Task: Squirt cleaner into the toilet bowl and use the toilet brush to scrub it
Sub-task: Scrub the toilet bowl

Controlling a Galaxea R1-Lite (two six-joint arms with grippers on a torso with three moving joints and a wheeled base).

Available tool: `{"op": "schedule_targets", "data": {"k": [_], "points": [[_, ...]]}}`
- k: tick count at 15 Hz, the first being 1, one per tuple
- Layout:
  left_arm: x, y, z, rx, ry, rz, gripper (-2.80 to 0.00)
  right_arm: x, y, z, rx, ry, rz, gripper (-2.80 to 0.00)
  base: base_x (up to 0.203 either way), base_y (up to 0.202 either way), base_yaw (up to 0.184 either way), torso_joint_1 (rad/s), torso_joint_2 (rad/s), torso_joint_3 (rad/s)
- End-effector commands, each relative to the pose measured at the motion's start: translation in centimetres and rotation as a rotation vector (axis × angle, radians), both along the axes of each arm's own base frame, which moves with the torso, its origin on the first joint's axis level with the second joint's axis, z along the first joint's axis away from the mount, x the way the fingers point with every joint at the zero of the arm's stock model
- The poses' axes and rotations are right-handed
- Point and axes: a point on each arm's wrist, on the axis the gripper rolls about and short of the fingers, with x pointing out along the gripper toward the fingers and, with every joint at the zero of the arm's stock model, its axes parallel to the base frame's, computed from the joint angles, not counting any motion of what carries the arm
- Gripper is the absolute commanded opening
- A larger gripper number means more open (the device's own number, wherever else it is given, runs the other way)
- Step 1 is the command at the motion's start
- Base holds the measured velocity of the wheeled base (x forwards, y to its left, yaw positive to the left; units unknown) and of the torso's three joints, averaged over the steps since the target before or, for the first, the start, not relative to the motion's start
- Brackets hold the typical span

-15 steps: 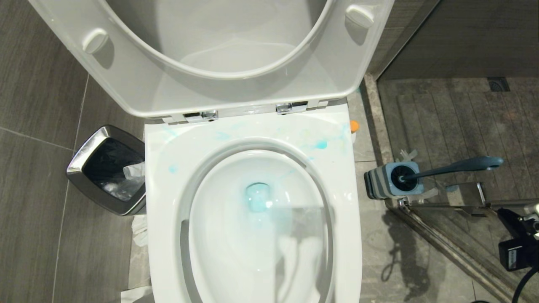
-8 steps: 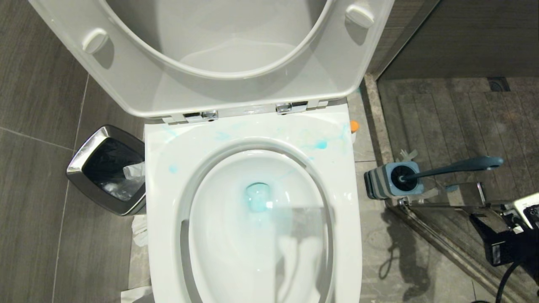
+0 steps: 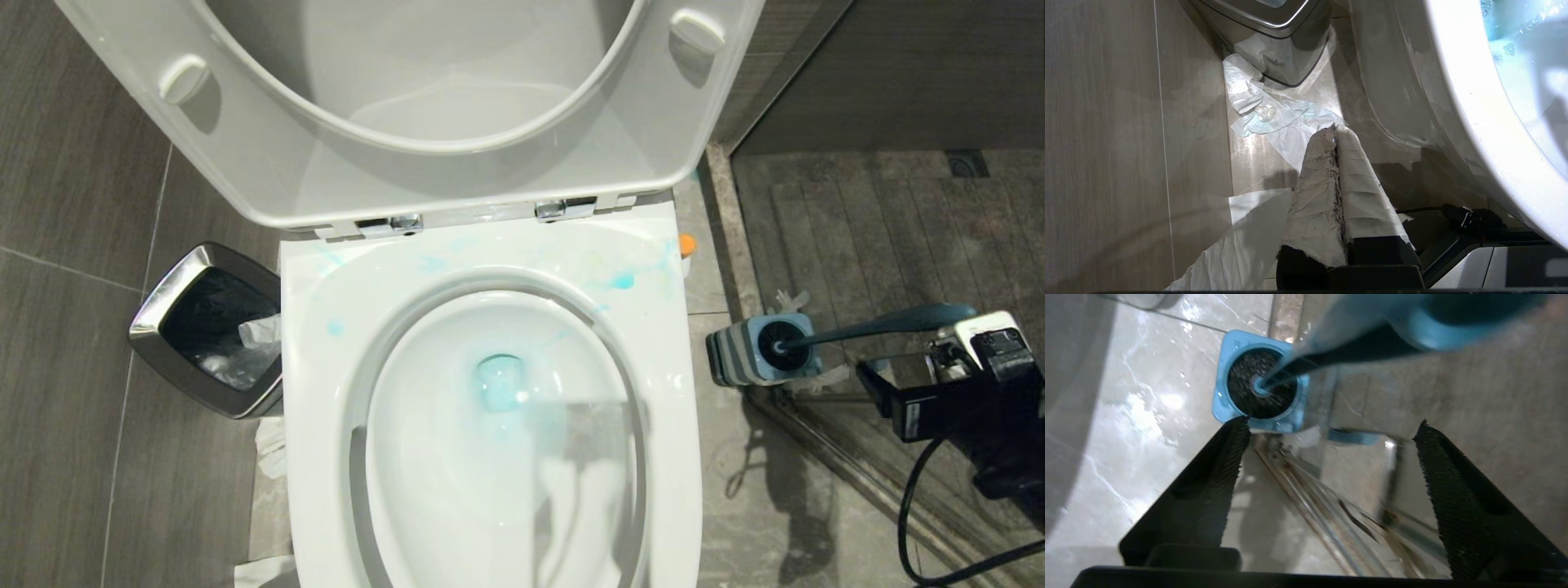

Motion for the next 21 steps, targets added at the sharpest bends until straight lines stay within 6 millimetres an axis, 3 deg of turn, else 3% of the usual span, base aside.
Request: {"op": "schedule_targets", "data": {"k": [1, 7, 8, 21], "points": [[0.0, 0.0, 0.0, 0.000, 0.002, 0.001, -2.80, 1.5, 0.3, -0.7, 0.027, 0.013, 0.010, 0.00, 0.000, 0.000, 0.000, 0.000, 0.00, 0.000], [0.0, 0.0, 0.0, 0.000, 0.002, 0.001, -2.80, 4.9, 1.2, -0.2, 0.026, -0.079, 0.047, 0.00, 0.000, 0.000, 0.000, 0.000, 0.00, 0.000], [0.0, 0.0, 0.0, 0.000, 0.002, 0.001, -2.80, 5.1, 1.5, -0.2, 0.024, -0.102, 0.058, -2.80, 0.000, 0.000, 0.000, 0.000, 0.00, 0.000], [0.0, 0.0, 0.0, 0.000, 0.002, 0.001, -2.80, 4.6, 1.8, 1.3, -0.082, -0.187, 0.067, -2.80, 0.000, 0.000, 0.000, 0.000, 0.00, 0.000]]}}
